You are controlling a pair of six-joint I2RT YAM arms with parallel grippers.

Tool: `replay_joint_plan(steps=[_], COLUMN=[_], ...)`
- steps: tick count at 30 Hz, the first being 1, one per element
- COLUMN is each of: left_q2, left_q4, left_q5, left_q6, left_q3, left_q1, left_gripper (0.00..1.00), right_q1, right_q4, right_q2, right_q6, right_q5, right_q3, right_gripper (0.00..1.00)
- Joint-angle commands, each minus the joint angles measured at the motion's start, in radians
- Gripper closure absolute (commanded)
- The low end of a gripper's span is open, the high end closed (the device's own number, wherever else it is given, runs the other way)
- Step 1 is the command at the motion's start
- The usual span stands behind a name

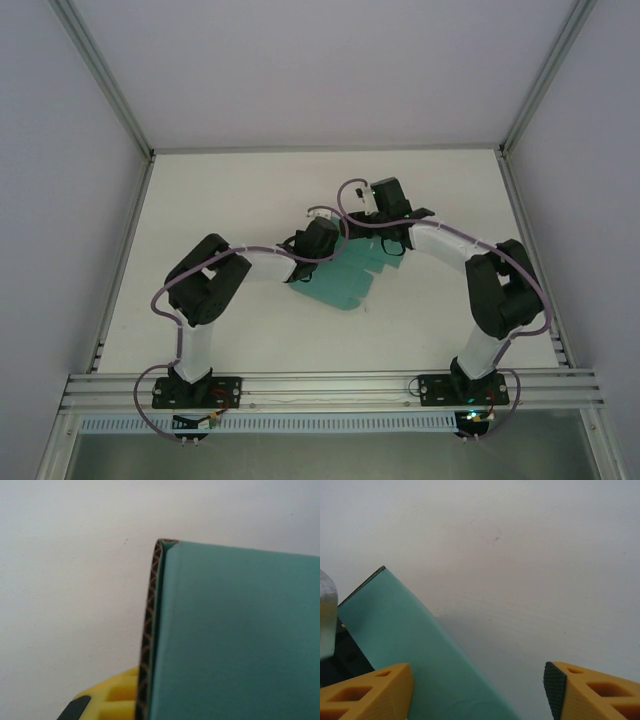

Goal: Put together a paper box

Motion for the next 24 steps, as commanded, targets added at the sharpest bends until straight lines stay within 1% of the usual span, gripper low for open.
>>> replay_joint_plan(steps=[1,3,4,5,7,10,16,21,24], left_q2=[-0.063,-0.109,-0.129,-0.148,-0.177,-0.209,-0.263,-0.285,-0.288], left_q4=[-0.013,-0.011,-0.026,-0.043,-0.078,-0.097,-0.125,-0.144,-0.157], left_q5=[-0.032,0.007,0.008,0.002,-0.032,-0.055,-0.079,-0.066,-0.065], left_q6=[-0.042,-0.053,-0.068,-0.074,-0.087,-0.088,-0.099,-0.093,-0.097], left_q3=[-0.035,-0.044,-0.043,-0.039,-0.032,-0.044,-0.07,-0.06,-0.047], left_q1=[0.021,0.022,0.022,0.022,0.022,0.022,0.021,0.022,0.021], left_gripper=[1.0,1.0,1.0,1.0,1.0,1.0,1.0,1.0,1.0], right_q1=[0.007,0.006,0.006,0.004,-0.001,-0.006,-0.031,-0.046,-0.047], right_q4=[-0.162,-0.193,-0.205,-0.212,-0.22,-0.233,-0.293,-0.303,-0.269], right_q2=[-0.018,-0.042,-0.058,-0.079,-0.133,-0.215,-0.316,-0.331,-0.318], right_q6=[0.017,0.001,-0.002,-0.009,-0.032,-0.068,-0.091,-0.071,-0.049], right_q5=[0.078,0.132,0.172,0.204,0.243,0.242,0.308,0.265,0.238], right_q3=[-0.005,0.045,0.067,0.084,0.107,0.112,0.063,-0.003,-0.042], right_gripper=[0.2,0.09,0.02,0.0,0.0,0.0,0.0,0.0,0.0])
